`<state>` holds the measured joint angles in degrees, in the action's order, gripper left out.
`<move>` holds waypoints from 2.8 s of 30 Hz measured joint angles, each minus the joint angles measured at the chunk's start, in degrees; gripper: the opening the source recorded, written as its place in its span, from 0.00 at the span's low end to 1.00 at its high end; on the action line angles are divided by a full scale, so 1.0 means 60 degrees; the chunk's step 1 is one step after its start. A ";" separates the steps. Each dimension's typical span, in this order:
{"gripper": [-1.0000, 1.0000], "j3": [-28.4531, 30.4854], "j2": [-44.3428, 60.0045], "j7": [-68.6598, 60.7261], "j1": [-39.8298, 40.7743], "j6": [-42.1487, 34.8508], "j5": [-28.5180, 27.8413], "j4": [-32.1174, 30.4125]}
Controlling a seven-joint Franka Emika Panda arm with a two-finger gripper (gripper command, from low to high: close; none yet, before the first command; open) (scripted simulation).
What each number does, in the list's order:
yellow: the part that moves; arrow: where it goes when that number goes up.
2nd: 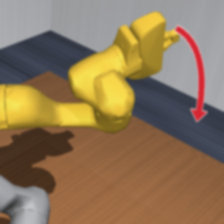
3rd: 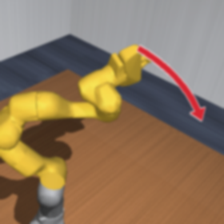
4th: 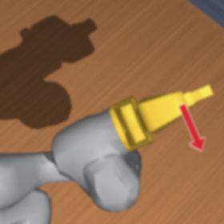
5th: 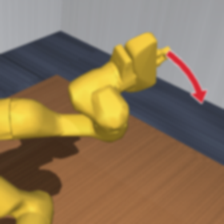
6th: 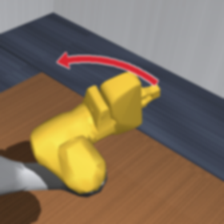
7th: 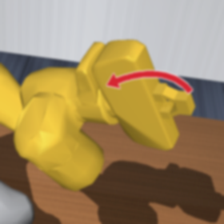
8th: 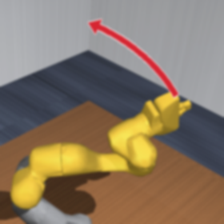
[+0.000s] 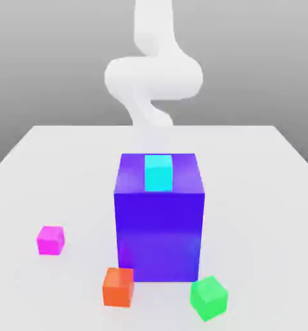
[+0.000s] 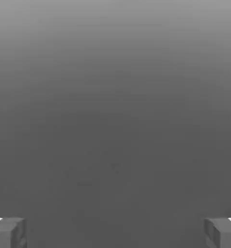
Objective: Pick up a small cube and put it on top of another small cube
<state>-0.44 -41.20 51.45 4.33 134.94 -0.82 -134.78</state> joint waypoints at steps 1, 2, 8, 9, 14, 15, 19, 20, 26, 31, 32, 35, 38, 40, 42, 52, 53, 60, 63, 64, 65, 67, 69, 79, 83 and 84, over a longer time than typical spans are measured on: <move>0.50 -0.0026 0.0359 0.0431 0.0326 0.0240 -0.0064 -0.0225; 0.50 -0.0039 0.0697 0.0841 0.0625 0.0467 -0.0131 -0.0439; 0.50 0.0029 0.2627 0.3174 0.2256 0.1760 -0.0495 -0.1663; 0.50 0.0076 0.2945 0.3557 0.2499 0.1971 -0.0553 -0.1865; 0.50 0.0406 0.4531 0.5403 0.3633 0.3042 -0.0748 -0.2875; 0.50 0.0501 0.4846 0.5749 0.3828 0.3257 -0.0755 -0.3078; 0.50 0.0987 0.6104 0.6938 0.4459 0.4126 -0.0514 -0.3892; 0.50 0.1101 0.6418 0.7165 0.4728 0.4344 -0.0351 -0.4096; 0.50 0.0769 0.8414 0.7109 0.5256 0.5869 0.0890 -0.4334; 0.00 0.0324 0.9646 0.6911 0.5646 0.6866 0.1137 -0.4114; 0.00 0.0324 0.9646 0.6913 0.5646 0.6868 0.1135 -0.4114; 0.00 0.0323 0.9646 0.6926 0.5647 0.6884 0.1122 -0.4114; 0.00 0.0360 0.9379 0.6973 0.5622 0.6665 0.1071 -0.4164; 0.00 0.0520 0.8769 0.7116 0.5504 0.6173 0.0894 -0.4279; 0.00 0.0662 0.8097 0.7314 0.5431 0.5632 0.0624 -0.4408; 0.00 -0.0671 0.7766 0.4083 0.4287 0.4750 0.0485 -0.3429; 0.00 -0.0778 0.7841 0.3600 0.4282 0.4711 0.0412 -0.3287; 0.00 -0.0693 0.8362 0.0342 0.4736 0.4347 -0.1141 -0.2441; 0.00 -0.0585 0.8584 -0.1022 0.4964 0.4205 -0.1910 -0.2096; 0.00 -0.0541 0.8658 -0.1473 0.5034 0.4164 -0.2171 -0.1982; 0.00 -0.0495 0.8732 -0.1922 0.5103 0.4125 -0.2433 -0.1868; 0.00 -0.0443 0.8872 -0.2792 0.5210 0.4046 -0.2932 -0.1643; 0.00 -0.0566 0.8982 -0.3575 0.5188 0.3947 -0.3298 -0.1426; 0.00 -0.1458 0.9495 -0.7321 0.4766 0.3374 -0.4889 -0.0338; 0.00 -0.1813 0.9712 -0.8815 0.4564 0.3118 -0.5522 0.0104; 0.00 -0.1900 0.9768 -0.9189 0.4510 0.3052 -0.5680 0.0215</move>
<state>-11.85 17.41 -3.68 31.39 153.25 -34.90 -133.49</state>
